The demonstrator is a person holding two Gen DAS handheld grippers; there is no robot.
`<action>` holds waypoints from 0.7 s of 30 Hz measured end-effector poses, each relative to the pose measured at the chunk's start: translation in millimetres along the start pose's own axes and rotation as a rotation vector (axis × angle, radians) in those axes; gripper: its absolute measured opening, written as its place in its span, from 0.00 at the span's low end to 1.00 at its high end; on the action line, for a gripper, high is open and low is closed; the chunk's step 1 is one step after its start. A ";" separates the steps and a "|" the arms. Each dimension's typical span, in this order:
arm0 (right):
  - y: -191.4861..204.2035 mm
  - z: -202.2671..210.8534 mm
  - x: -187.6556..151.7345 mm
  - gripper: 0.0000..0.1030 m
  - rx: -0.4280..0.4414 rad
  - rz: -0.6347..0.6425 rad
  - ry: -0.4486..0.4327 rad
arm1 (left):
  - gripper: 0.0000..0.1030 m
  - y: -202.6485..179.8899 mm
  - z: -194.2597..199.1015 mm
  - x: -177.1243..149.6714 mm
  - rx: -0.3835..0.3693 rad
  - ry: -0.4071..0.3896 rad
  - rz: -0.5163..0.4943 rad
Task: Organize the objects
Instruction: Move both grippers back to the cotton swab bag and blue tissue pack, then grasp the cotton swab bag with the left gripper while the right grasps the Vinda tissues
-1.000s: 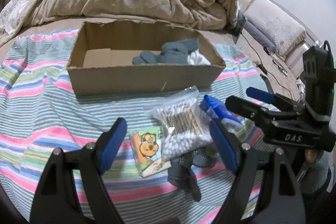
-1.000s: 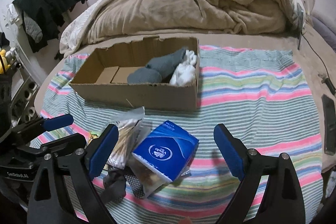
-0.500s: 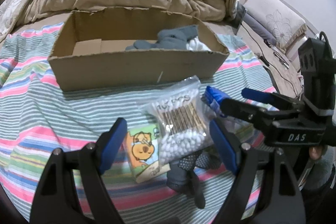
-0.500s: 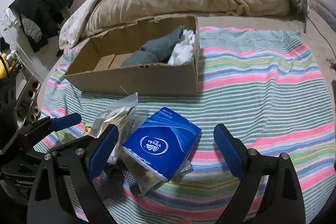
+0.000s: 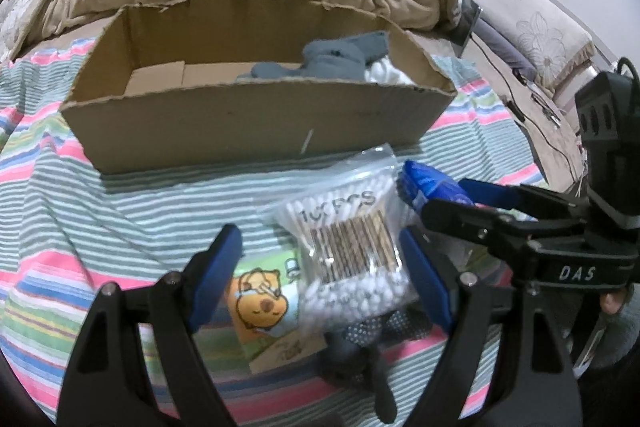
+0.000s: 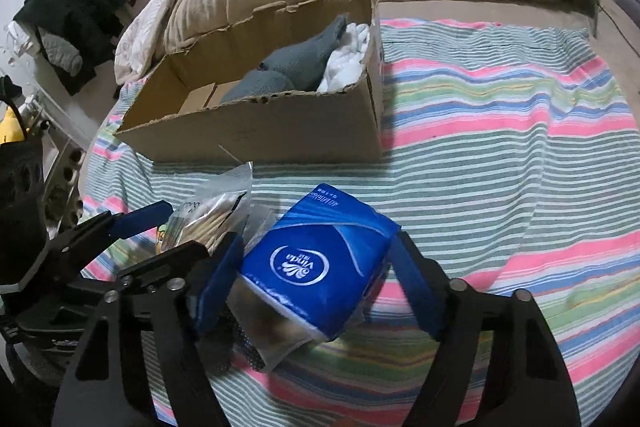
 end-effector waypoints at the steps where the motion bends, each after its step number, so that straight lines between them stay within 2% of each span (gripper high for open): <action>1: 0.0 0.7 -0.1 0.71 0.001 0.002 -0.001 | 0.80 -0.7 -1.1 0.5 0.001 0.002 -0.005; 6: -1.4 5.3 0.3 0.64 -0.009 0.005 -0.019 | 0.79 -2.4 -4.0 1.6 0.022 0.005 -0.023; 11: 0.7 15.1 2.9 0.63 -0.032 0.028 -0.051 | 0.59 -12.5 -8.7 3.2 0.045 0.008 -0.063; 17: -5.5 29.2 6.1 0.63 -0.065 0.040 -0.088 | 0.46 -22.3 -12.3 4.6 0.057 -0.004 -0.102; 21: -14.1 34.5 6.9 0.63 -0.067 0.025 -0.097 | 0.43 -23.7 -4.9 5.0 0.051 -0.019 -0.107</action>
Point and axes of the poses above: each gripper's, at about its wrist camera, not at the fingertips, and z roughly against the way its jaws point, y to its left, x to its top, the point moved 8 cm from there along -z, roughly the way its jaws point, and after that the axes turned 5 degrees about -x, right-handed, at the moved point
